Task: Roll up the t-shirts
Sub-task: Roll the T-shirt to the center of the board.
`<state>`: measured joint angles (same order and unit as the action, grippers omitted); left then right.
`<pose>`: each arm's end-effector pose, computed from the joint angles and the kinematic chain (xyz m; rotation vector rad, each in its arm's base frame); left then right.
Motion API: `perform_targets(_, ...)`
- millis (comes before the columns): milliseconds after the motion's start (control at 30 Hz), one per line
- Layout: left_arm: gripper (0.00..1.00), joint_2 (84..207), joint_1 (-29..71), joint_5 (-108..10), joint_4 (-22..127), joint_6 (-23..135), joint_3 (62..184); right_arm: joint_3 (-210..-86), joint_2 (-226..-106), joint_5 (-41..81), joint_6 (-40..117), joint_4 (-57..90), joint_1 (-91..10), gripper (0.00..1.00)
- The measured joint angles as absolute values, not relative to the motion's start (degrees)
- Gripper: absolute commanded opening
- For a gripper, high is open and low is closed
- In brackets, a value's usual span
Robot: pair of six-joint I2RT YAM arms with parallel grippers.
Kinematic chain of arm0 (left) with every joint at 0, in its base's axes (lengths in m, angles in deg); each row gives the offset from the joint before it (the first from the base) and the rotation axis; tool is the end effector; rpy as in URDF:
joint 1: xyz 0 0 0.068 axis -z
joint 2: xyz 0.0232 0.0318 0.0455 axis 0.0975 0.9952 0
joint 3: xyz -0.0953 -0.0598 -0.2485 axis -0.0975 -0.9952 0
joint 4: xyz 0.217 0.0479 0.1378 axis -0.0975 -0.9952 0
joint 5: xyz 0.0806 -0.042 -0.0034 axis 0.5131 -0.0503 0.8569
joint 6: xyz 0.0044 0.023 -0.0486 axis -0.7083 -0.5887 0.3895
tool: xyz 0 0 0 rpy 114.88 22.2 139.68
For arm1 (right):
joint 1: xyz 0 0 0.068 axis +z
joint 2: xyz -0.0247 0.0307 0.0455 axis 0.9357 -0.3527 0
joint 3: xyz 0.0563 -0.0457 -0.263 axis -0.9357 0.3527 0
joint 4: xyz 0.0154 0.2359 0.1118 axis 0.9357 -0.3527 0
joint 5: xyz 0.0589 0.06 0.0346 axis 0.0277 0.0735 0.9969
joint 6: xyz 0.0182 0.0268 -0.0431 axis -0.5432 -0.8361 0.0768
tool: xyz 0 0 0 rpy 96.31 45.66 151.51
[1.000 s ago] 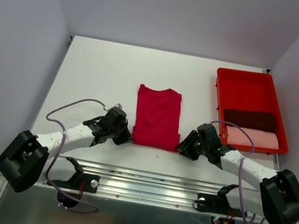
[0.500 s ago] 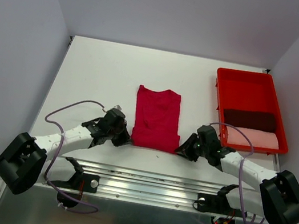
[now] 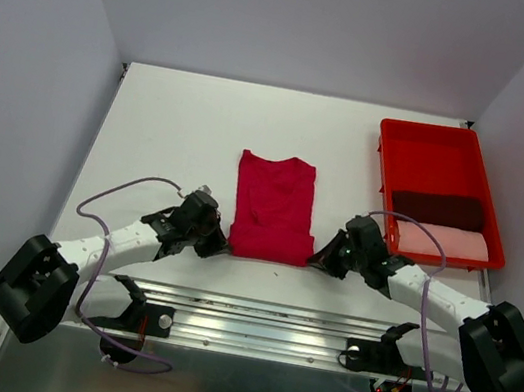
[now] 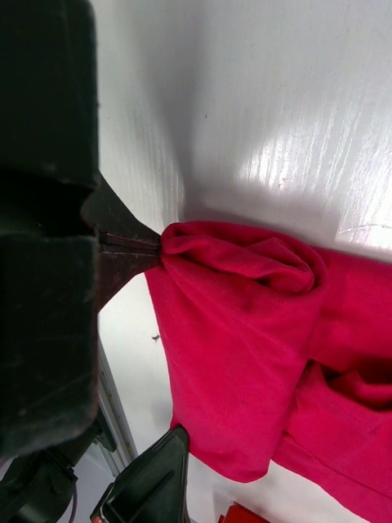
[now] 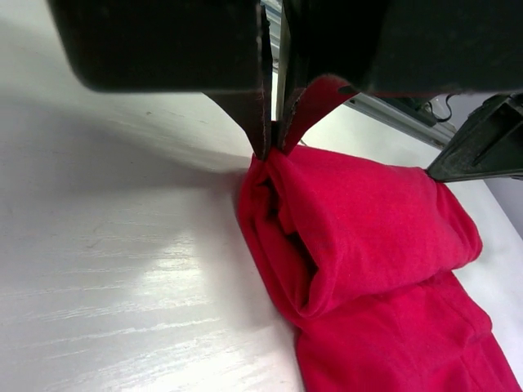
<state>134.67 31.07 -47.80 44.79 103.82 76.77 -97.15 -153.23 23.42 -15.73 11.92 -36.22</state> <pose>0.1686 -0.1308 0.1696 -0.4413 2.5070 -0.9035 0.1746 0.1221 0.1516 0.5390 2.5873 0.9035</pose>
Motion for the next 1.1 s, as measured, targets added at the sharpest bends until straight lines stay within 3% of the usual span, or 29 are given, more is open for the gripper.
perform_targets(1100,0.00,140.5,23.5,-52.5,37.8,103.1,86.1,-111.7,-160.7,17.3,-11.2,5.0,-35.9,0.01)
